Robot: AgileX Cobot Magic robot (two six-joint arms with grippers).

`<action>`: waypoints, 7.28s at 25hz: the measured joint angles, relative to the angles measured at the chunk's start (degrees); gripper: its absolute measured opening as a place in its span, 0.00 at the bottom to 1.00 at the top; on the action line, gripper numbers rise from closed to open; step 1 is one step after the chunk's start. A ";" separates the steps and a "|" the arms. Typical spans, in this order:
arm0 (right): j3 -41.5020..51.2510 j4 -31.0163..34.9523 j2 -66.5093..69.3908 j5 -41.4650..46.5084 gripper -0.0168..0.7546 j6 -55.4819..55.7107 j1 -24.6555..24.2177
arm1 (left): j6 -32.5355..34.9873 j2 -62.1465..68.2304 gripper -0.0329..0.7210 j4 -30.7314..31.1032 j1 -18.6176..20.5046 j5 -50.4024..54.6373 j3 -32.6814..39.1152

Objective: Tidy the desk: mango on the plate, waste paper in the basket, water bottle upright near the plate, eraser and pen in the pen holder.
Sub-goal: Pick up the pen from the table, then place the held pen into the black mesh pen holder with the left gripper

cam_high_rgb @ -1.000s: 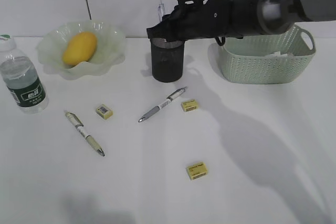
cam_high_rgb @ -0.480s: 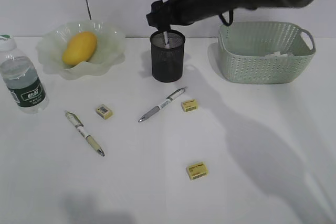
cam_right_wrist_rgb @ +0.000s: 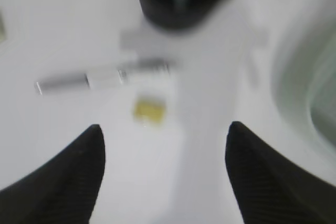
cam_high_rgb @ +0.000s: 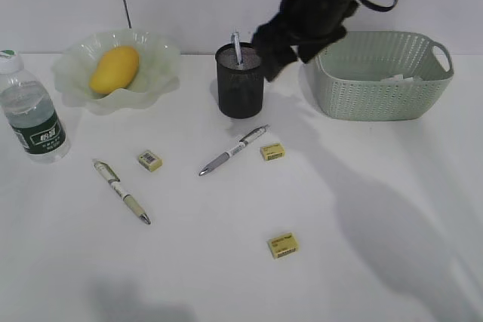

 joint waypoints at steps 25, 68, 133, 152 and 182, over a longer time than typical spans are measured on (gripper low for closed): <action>32.13 -3.94 -38.19 9.15 0.71 4.97 0.00 | 0.00 0.00 0.63 0.00 0.00 0.00 0.00; 69.58 -3.93 -90.86 6.81 0.71 7.67 0.00 | 0.00 14.04 0.62 -0.58 0.00 -5.01 -6.04; 69.62 -5.62 -90.86 6.74 0.71 9.89 0.00 | -56.95 102.40 0.58 -0.37 -13.71 -11.99 -37.38; 69.62 -5.66 -90.86 6.72 0.71 10.16 0.00 | -61.03 108.20 0.51 -0.05 -13.71 -18.36 -37.39; 69.62 -5.86 -90.86 6.72 0.70 10.23 0.00 | -60.57 101.39 0.18 0.21 -14.07 -16.55 -37.44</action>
